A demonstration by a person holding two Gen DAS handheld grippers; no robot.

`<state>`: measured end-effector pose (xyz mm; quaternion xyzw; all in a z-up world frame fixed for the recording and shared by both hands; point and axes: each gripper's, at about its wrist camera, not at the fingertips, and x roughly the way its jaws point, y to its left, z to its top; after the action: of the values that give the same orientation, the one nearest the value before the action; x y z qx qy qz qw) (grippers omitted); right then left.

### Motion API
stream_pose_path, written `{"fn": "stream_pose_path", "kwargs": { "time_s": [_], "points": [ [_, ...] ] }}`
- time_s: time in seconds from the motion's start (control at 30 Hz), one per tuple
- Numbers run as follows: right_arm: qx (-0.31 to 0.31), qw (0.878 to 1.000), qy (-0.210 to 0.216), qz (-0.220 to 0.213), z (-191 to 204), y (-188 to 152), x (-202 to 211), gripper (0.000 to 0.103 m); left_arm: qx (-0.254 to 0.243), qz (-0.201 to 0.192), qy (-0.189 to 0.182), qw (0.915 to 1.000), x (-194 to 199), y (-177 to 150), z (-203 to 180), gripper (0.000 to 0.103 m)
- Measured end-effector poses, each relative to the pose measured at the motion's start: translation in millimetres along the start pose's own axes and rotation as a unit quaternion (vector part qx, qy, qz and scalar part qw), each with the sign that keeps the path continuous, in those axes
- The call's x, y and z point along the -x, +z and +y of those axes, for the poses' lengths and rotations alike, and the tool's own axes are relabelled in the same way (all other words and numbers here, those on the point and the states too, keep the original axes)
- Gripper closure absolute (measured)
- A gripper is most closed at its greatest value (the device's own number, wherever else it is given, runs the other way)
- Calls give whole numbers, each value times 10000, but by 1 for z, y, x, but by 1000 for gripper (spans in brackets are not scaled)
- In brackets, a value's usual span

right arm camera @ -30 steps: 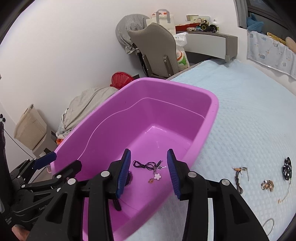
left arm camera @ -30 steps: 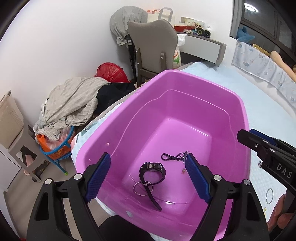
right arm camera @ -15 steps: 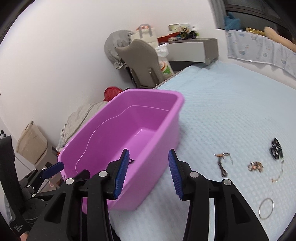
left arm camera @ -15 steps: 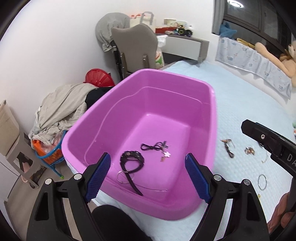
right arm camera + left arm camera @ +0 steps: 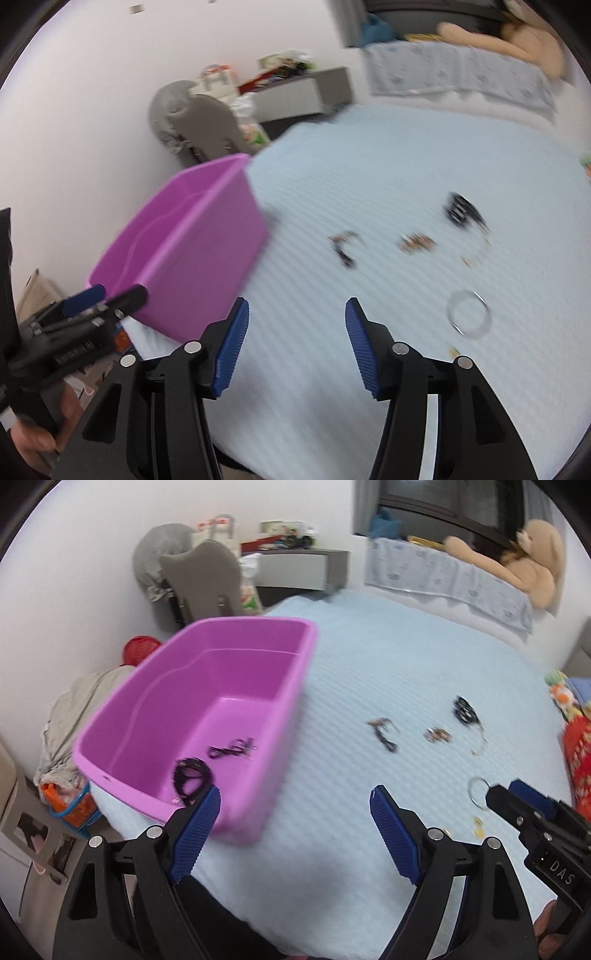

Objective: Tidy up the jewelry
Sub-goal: 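Withdraw both grippers from the basin back over the bed, then move the left gripper to the gold ring while the right gripper approaches the yellow flower earring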

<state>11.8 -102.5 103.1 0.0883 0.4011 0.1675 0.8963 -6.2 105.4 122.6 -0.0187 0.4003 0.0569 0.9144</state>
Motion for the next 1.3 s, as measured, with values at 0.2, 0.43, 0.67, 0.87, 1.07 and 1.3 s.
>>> {"fn": "stream_pose_path", "kwargs": {
  "time_s": [0.2, 0.43, 0.67, 0.87, 1.07, 1.3],
  "points": [
    [-551, 9966, -611, 16, -67, -47, 36, 49, -279, 14, -268, 9992, 6, -22, -32, 18],
    [-1053, 9901, -928, -41, -114, -78, 68, 46, -467, 144, -493, 9976, 5, -29, -58, 15],
    [-1249, 9879, -918, -32, -130, -87, 65, 46, -737, 287, -616, 9950, -7, -41, -79, 15],
    [-1177, 9893, -852, 85, -128, -81, 48, 46, -686, 433, -744, 9939, -26, -34, -88, 15],
    [-1330, 9875, -820, 205, -141, -90, 30, 46, -794, 512, -750, 9927, -48, -40, -98, 15],
    [-1278, 9880, -791, 351, -138, -89, 21, 46, -696, 584, -881, 9920, -53, -37, -99, 15]
  ]
}}
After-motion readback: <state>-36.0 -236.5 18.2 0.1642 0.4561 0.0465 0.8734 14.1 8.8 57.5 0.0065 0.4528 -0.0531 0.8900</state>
